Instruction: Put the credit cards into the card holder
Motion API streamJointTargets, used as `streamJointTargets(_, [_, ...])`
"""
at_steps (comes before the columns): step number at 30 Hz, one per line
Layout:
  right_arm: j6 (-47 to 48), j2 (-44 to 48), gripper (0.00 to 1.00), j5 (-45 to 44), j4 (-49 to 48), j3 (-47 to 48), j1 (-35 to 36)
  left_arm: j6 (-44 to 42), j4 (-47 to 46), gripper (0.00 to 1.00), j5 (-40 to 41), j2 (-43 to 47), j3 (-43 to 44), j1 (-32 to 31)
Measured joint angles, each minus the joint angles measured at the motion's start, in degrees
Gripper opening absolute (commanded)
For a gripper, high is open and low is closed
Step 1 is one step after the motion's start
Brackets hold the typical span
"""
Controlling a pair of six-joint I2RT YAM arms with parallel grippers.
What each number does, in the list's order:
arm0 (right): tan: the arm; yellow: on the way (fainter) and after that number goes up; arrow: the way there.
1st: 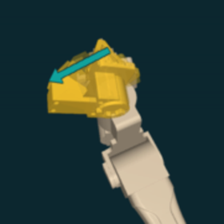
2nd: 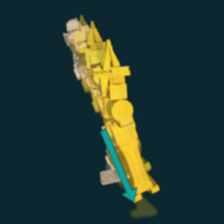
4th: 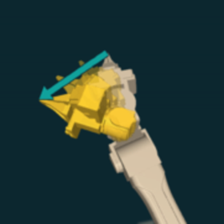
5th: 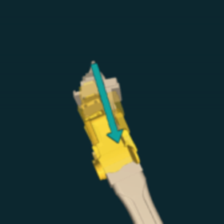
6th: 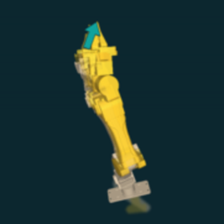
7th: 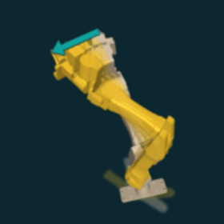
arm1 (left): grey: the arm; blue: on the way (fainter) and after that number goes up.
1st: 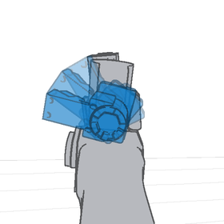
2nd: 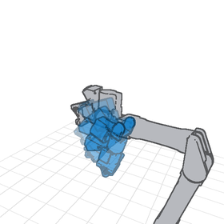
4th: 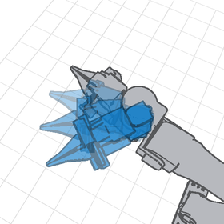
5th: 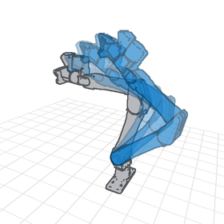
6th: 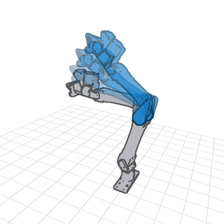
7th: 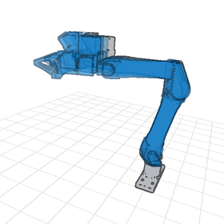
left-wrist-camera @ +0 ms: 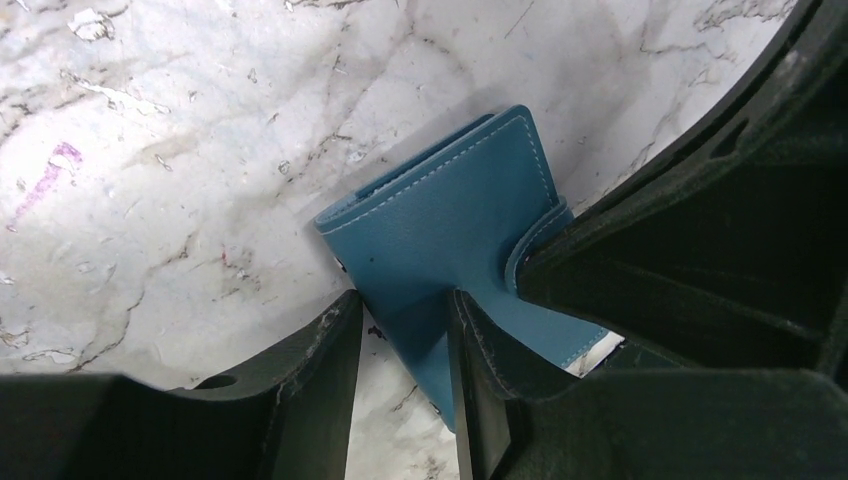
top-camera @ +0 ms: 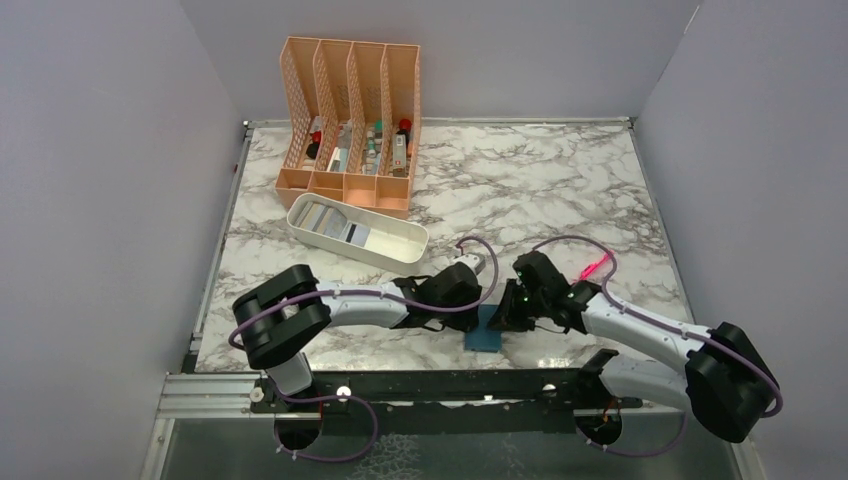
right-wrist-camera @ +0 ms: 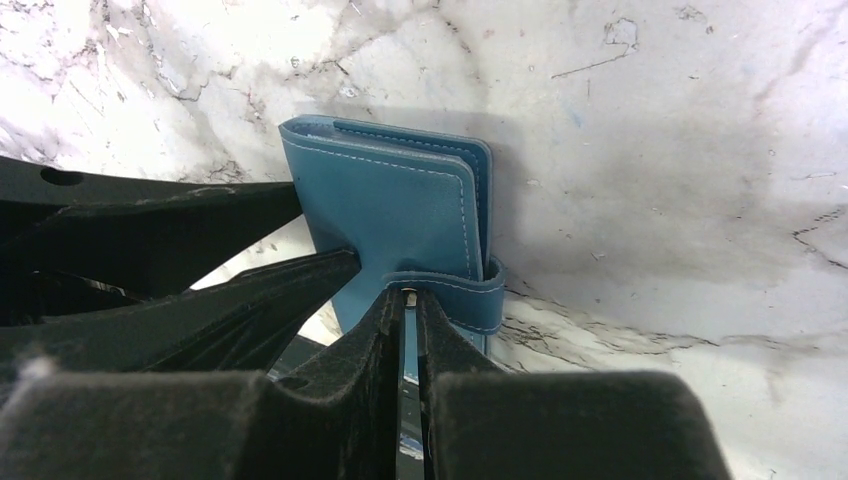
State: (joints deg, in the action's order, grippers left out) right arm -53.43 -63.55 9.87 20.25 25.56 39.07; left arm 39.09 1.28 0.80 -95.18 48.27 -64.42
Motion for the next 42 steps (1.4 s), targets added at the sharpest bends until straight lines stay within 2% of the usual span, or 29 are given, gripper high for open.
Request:
streamJointTargets(12, [-2.54, -10.34, 0.11, -4.37, 5.51, 8.24, 5.46, 0.96, -3.15, 0.39, -1.42, 3.43, -4.87, 0.68])
streamJointTargets(16, [-4.44, -13.44, 0.1, -4.9, 5.4, 10.45, 7.23, 0.74, -0.55, 0.39, -1.11, 7.67, -6.78, 0.83])
streamJointTargets(21, [-6.73, -17.35, 0.13, -7.72, 8.13, 14.73, 9.86, 0.22, 0.83, 0.45, 0.83, 17.44, -6.95, 0.83])
streamJointTargets(28, [-6.67, -15.17, 0.34, -12.61, 11.89, 16.96, 11.21, -0.98, 3.61, 0.51, 6.62, 29.11, -9.4, 1.07])
streamJointTargets(31, [-5.07, -10.49, 0.52, -15.3, 15.04, 17.05, 11.15, -1.9, 6.27, 0.57, 8.96, 33.35, -9.42, 1.07])
streamJointTargets(32, [-4.63, -8.33, 0.61, -15.98, 15.87, 17.27, 11.06, -2.34, 7.32, 0.6, 9.77, 35.15, -9.31, 1.07])
streamJointTargets(33, [-4.02, -6.08, 0.82, -16.52, 16.39, 17.55, 11.06, -2.8, 8.66, 0.67, 10.51, 36.98, -9.03, 1.07])
streamJointTargets(34, [-3.41, -3.76, 0.97, -16.9, 16.79, 18.03, 11.06, -3.34, 10.03, 0.75, 11.3, 38.84, -8.5, 1.07])
streamJointTargets(35, [-2.89, -1.42, 1.0, -17.31, 17.16, 18.69, 11.06, -3.87, 11.34, 0.96, 11.98, 40.59, -7.69, 1.07])
streamJointTargets(36, [-2.05, 0.92, 1.0, -17.81, 17.4, 19.52, 11.06, -4.48, 12.61, 0.98, 12.72, 42.51, -6.62, 1.07])
streamJointTargets(42, [1.62, 12.13, 1.0, -21.09, 18.86, 25.09, 11.06, -7.37, 18.05, 0.99, 15.78, 52.87, -0.39, 1.07])
